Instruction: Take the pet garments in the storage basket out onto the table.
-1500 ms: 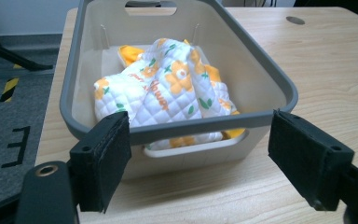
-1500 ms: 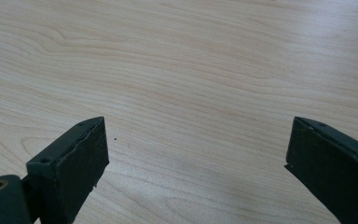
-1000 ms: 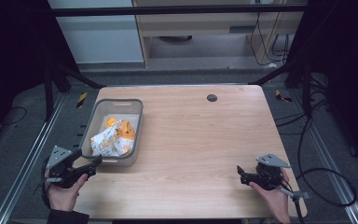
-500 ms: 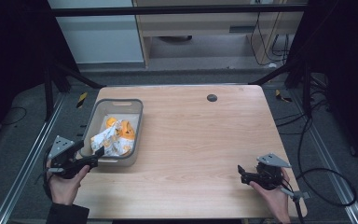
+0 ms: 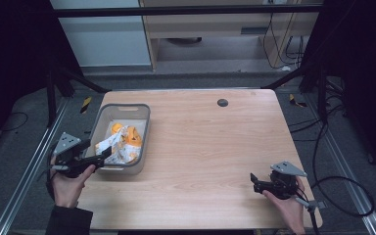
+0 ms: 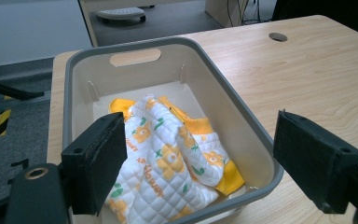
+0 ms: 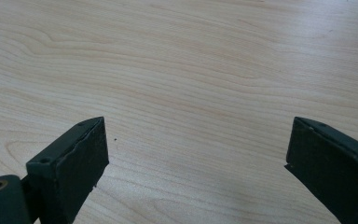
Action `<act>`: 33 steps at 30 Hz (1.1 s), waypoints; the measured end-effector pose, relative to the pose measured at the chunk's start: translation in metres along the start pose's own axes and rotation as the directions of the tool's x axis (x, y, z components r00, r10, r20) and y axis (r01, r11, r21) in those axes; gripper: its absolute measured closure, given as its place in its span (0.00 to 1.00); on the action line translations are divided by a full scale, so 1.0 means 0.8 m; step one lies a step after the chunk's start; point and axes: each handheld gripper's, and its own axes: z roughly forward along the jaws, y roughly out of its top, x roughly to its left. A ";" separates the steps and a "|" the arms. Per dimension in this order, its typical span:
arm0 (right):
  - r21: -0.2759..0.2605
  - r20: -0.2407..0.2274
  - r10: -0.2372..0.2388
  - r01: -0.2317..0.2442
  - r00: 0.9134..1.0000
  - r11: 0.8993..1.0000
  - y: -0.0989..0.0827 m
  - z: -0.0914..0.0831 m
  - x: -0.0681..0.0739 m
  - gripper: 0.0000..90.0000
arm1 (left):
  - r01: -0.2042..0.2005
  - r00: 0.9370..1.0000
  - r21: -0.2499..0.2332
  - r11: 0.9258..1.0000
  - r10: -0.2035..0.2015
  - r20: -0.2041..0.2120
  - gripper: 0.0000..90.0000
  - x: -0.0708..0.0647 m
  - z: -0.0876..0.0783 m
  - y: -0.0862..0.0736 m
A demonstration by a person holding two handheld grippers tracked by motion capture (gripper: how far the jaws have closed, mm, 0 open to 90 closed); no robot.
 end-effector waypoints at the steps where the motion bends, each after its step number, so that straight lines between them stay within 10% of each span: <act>1: 0.000 0.000 0.000 0.000 1.000 1.000 0.000 0.000 0.000 0.06 | -0.002 1.000 0.008 1.000 0.002 0.001 0.19 0.001 0.002 0.001; 16: 0.008 -0.009 0.000 0.000 1.000 1.000 0.000 0.001 0.000 0.06 | -0.008 1.000 0.124 0.992 0.007 0.012 0.19 0.022 0.019 0.021; 33: 0.010 -0.015 0.010 -0.009 1.000 1.000 0.000 0.001 -0.001 0.05 | -0.082 0.997 0.276 0.958 0.080 0.016 0.19 0.026 0.048 0.052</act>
